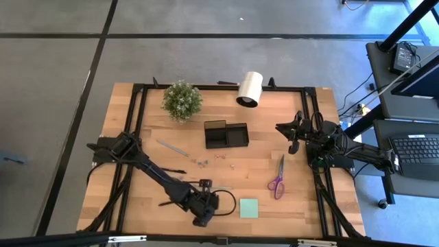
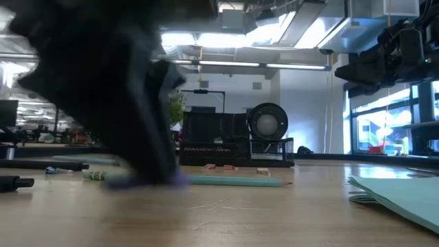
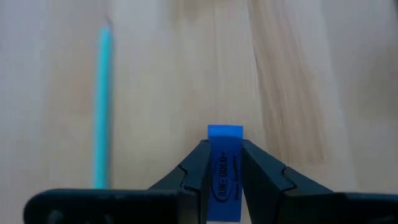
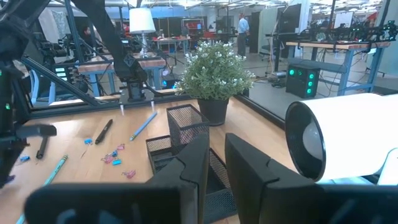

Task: Pick and place office supplies into organizer
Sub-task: Put the blue eraser into the black desk organizer

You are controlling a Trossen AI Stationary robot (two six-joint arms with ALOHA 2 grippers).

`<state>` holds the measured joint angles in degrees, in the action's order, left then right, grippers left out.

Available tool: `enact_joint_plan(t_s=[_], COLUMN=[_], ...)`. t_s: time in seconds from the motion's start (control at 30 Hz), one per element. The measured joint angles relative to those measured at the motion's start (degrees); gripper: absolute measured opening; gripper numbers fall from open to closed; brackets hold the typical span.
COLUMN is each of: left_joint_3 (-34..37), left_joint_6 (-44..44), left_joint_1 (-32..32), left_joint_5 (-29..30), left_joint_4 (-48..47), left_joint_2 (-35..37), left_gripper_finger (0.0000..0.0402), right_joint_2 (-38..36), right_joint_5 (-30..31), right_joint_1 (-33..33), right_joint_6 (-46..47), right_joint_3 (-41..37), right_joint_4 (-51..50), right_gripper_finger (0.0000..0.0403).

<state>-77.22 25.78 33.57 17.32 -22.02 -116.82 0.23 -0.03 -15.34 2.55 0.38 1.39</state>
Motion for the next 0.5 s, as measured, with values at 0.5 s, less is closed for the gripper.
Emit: enact_joint_plan(t_s=[0.5], left_joint_3=[-0.2], left_joint_6=[-5.5], left_joint_1=[-9.0], left_joint_5=[23.3], left_joint_4=[-2.4], left_joint_2=[8.8], left_gripper_finger=[0.0068], right_joint_2=[0.0], right_joint_5=[0.0], right_joint_1=[0.0], right_joint_6=[0.0], right_joint_3=[0.0], right_joint_4=[0.0], right_gripper_finger=[0.006])
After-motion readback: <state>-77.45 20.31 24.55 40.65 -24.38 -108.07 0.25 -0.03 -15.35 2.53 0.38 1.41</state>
